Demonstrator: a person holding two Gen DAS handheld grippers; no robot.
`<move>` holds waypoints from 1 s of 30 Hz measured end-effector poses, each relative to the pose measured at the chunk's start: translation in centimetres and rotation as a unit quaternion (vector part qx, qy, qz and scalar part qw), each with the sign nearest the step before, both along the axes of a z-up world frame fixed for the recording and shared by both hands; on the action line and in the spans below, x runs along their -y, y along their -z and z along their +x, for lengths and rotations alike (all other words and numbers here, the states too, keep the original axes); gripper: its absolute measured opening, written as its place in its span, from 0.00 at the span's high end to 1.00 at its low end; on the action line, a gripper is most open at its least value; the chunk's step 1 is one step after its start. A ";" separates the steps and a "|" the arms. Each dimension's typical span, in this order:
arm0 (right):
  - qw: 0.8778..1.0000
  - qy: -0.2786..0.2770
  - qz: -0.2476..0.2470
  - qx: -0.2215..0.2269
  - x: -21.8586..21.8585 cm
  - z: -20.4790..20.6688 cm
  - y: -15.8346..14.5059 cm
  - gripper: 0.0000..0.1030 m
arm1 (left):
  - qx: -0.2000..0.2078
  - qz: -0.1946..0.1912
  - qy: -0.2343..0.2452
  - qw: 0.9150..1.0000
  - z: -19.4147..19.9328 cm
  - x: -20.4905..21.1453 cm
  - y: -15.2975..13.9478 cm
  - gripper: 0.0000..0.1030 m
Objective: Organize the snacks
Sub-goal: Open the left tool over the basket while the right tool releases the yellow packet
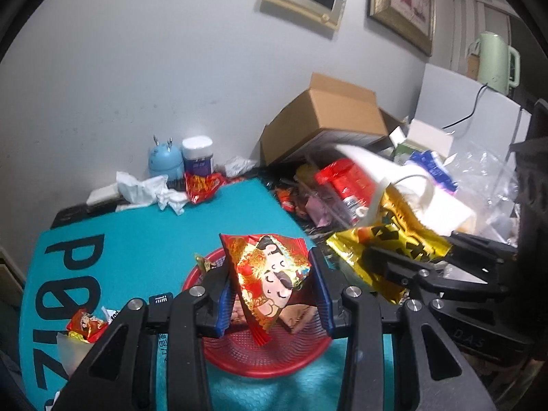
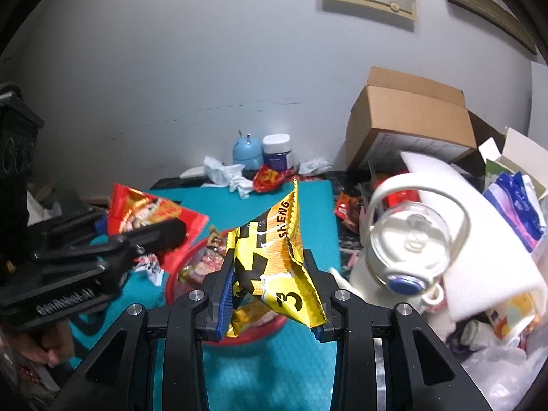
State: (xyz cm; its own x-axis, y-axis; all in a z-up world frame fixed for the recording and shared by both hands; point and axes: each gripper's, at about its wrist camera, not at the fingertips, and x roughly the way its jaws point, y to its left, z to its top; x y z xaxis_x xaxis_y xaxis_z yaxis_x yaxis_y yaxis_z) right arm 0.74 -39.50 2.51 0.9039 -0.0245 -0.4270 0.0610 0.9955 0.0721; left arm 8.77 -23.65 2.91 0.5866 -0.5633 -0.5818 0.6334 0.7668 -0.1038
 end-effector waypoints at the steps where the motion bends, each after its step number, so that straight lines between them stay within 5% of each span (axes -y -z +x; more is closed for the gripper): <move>1: 1.000 0.003 -0.005 -0.002 -0.2 0.4 0.1 0.67 | -0.007 0.003 -0.002 1.000 0.6 0.1 0.5 0.62; 24: 0.998 0.004 -0.007 -0.059 -0.2 5.8 4.6 0.64 | -0.078 0.082 -0.033 0.993 5.0 1.9 7.0 0.60; 30: 0.998 0.024 -0.004 -0.056 0.3 5.2 4.2 0.46 | -0.071 0.087 -0.065 0.992 5.3 1.1 6.6 0.29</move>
State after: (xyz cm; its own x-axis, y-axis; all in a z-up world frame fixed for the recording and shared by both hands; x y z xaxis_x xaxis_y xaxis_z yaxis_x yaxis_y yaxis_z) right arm 5.98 -39.78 -1.71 0.8479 -0.0706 -0.5254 0.1163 0.9917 0.0543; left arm 14.04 -24.73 -3.71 0.5534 -0.3721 -0.7452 0.5161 0.8554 -0.0440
